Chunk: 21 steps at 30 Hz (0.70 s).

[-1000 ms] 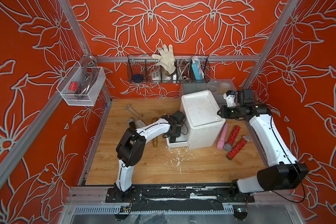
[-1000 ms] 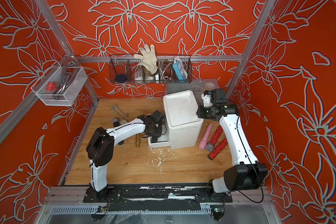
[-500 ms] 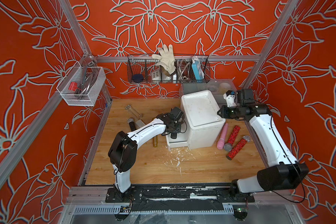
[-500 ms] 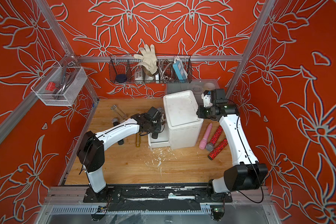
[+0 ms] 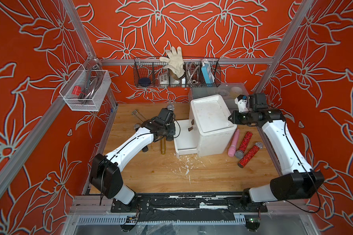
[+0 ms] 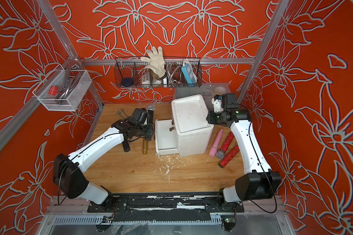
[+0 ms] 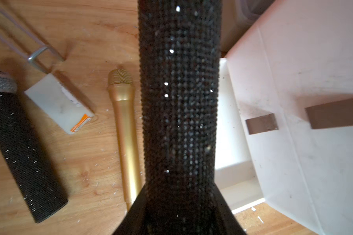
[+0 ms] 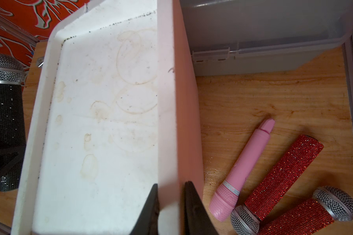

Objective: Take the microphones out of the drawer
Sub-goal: Place the microphone at the center of the board.

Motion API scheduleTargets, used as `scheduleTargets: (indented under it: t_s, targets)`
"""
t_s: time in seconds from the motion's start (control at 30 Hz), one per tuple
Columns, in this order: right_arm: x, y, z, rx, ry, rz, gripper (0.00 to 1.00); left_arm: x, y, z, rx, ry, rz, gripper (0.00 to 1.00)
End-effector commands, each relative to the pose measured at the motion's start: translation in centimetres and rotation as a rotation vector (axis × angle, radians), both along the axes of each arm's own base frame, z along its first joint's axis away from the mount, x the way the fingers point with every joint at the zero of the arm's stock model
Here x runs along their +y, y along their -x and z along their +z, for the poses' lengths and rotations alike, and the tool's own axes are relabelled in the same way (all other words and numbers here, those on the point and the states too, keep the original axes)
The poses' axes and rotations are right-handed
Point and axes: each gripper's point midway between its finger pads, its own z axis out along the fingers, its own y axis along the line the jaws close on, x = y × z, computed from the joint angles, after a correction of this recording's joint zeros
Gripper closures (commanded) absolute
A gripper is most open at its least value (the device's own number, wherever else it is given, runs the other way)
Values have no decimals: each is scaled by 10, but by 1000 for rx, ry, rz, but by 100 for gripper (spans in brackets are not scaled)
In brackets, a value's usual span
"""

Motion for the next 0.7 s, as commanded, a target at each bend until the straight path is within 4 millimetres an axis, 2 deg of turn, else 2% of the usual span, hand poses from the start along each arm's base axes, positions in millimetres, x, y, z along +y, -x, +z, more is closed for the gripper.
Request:
scheduleTargets:
  t_s: [0.0, 0.13, 0.27, 0.53, 0.67]
  targets:
    - [12, 3, 0, 12, -65, 22, 100, 28, 6, -19, 36, -28, 43, 86]
    - [12, 3, -2, 21, -61, 24, 100, 54, 15, -49, 99, -66, 92, 86]
    - [11, 5, -7, 33, -53, 23, 100, 70, 25, -80, 146, -119, 128, 86]
    - [11, 5, -4, 28, -54, 27, 100, 76, 25, -122, 248, -125, 170, 86]
    - [11, 5, -2, 25, -57, 29, 100, 76, 25, -135, 281, -126, 176, 85]
